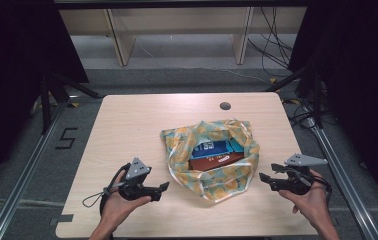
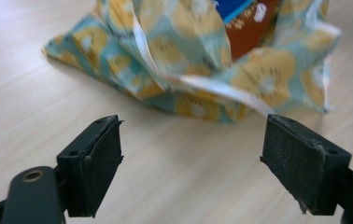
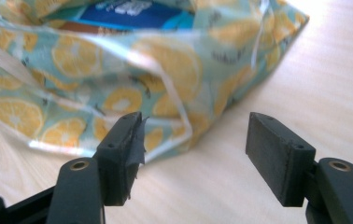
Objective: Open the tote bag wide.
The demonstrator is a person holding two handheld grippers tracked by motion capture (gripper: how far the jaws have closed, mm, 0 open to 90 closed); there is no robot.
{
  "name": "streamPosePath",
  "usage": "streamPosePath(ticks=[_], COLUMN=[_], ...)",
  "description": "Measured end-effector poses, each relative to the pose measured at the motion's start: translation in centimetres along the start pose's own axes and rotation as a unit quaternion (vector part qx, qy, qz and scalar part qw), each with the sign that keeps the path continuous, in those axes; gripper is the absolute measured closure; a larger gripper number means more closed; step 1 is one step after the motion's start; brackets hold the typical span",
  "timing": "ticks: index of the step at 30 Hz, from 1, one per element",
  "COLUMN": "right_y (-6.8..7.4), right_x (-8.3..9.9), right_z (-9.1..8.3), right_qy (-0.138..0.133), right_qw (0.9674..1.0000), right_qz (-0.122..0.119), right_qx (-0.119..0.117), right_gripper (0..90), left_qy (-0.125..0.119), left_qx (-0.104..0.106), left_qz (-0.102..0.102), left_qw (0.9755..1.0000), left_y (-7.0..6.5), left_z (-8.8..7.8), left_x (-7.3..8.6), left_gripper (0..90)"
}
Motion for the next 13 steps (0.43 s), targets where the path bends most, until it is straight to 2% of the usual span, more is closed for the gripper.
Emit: streamPosePath(ticks=[2, 3, 4, 5, 6, 7, 9, 10, 11, 12, 13], right_y=[-0.5, -0.4, -0.8, -0.5, -0.6, -0.9, -1.0, -1.0, -0.9, -1.2, -1.1], right_x=[0.7, 1.1, 1.4, 1.7, 2.0, 2.1, 2.4, 2.5, 2.7, 2.6, 2.7], right_z=[0.1, 0.0, 0.0, 0.0, 0.1, 0.1, 0.2, 0.3, 0.4, 0.3, 0.4], right_qy=[0.004, 0.012, 0.014, 0.019, 0.020, 0.023, 0.029, 0.024, 0.023, 0.032, 0.026], right_qw=[0.9999, 0.9999, 0.9997, 0.9997, 0.9997, 0.9996, 0.9994, 0.9994, 0.9996, 0.9993, 0.9995], right_qz=[-0.013, 0.001, -0.016, 0.002, 0.005, -0.016, -0.018, -0.020, -0.010, -0.019, -0.013], right_qx=[-0.001, 0.006, 0.010, 0.012, 0.010, 0.009, 0.009, 0.015, 0.013, 0.009, 0.013], right_gripper=[37.7, 37.7, 37.8, 37.7, 37.7, 37.7, 37.7, 37.7, 37.6, 37.5, 37.2], left_qy=[-0.001, 0.004, 0.008, 0.009, 0.009, 0.006, 0.016, 0.009, 0.014, 0.012, 0.018], left_qx=[-0.001, 0.000, 0.000, -0.005, -0.007, -0.011, -0.011, -0.012, -0.016, -0.016, -0.014], left_qz=[-0.003, 0.002, 0.005, 0.006, 0.009, 0.003, 0.009, 0.006, 0.005, 0.006, 0.007], left_qw=[1.0000, 1.0000, 1.0000, 0.9999, 0.9999, 0.9999, 0.9998, 0.9999, 0.9998, 0.9998, 0.9997], left_y=[-0.3, -0.3, -0.3, -0.4, -0.3, -0.4, -0.3, -0.3, -0.3, -0.2, -0.2], left_z=[-0.1, -0.1, -0.1, -0.1, -0.1, -0.1, -0.1, 0.1, 0.1, 0.3, 0.3], left_x=[0.7, 1.2, 1.4, 1.7, 2.0, 2.2, 2.6, 2.7, 2.9, 3.0, 3.1], left_gripper=[18.7, 18.7, 18.6, 18.4, 18.5, 18.5, 18.3, 18.0, 17.8, 17.8, 17.7])
Point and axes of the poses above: each handheld gripper's, and its own axes: z roughly forward along the jaws, x roughly out of its underside, y roughly to its left, the point moved 2 cm from there along z, roughly forward along the jaws, and after that the axes turned 13 degrees about z, right-handed, at the moved point
